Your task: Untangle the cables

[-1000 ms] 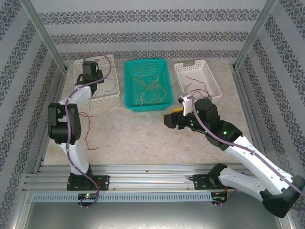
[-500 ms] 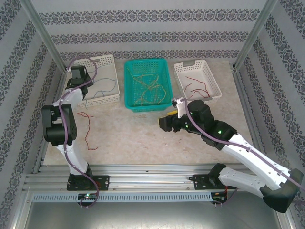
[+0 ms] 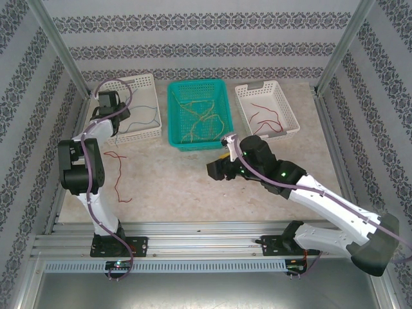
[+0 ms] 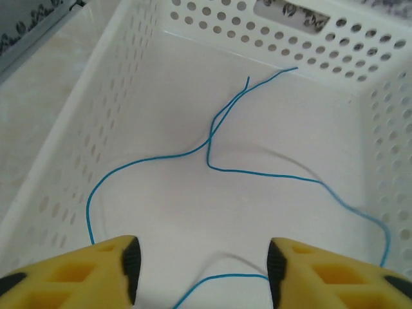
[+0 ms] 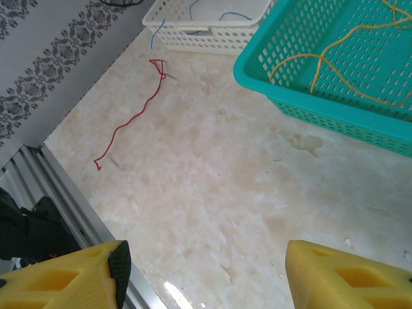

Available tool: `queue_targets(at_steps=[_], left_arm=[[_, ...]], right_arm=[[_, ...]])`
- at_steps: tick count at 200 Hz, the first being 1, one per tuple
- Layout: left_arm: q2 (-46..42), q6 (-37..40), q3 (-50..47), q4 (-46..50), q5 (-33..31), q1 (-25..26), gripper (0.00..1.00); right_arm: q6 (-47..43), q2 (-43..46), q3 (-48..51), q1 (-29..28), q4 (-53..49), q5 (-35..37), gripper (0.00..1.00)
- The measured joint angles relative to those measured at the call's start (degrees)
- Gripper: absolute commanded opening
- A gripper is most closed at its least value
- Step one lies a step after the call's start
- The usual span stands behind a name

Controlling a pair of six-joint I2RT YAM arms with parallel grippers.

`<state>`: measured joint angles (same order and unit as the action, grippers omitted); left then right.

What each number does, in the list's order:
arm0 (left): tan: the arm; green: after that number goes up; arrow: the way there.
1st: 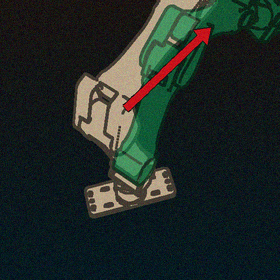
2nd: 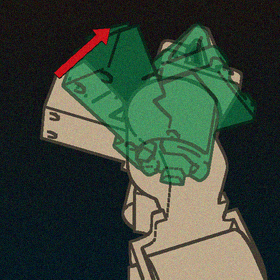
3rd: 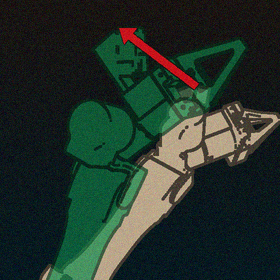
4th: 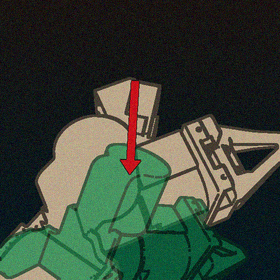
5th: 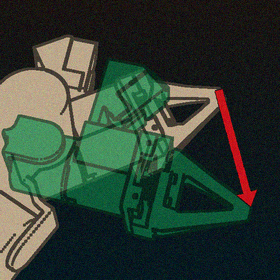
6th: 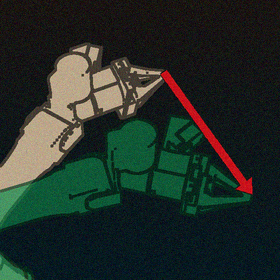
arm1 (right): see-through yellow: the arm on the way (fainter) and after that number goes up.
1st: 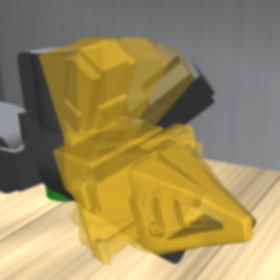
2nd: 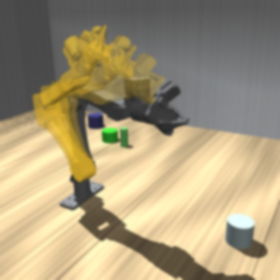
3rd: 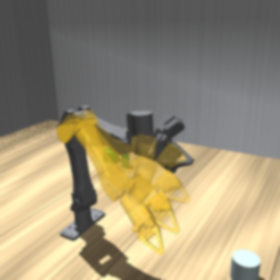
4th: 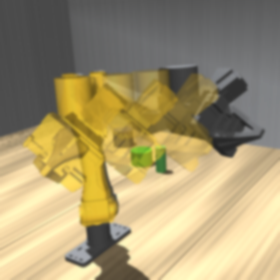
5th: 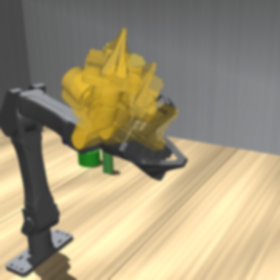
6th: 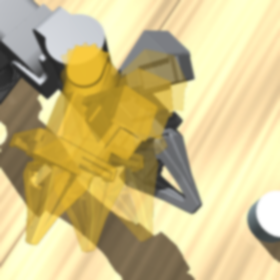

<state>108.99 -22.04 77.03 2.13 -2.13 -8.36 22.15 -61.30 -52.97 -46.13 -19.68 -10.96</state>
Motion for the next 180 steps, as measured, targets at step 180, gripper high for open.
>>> queue_targets(at_steps=[180], left_arm=[[-33.42,-4.17,-0.79,18.05,-2.69,6.23,1.00]], right_arm=[[0.00,-18.47,-8.11,-7.37,5.57,1.68,0.67]])
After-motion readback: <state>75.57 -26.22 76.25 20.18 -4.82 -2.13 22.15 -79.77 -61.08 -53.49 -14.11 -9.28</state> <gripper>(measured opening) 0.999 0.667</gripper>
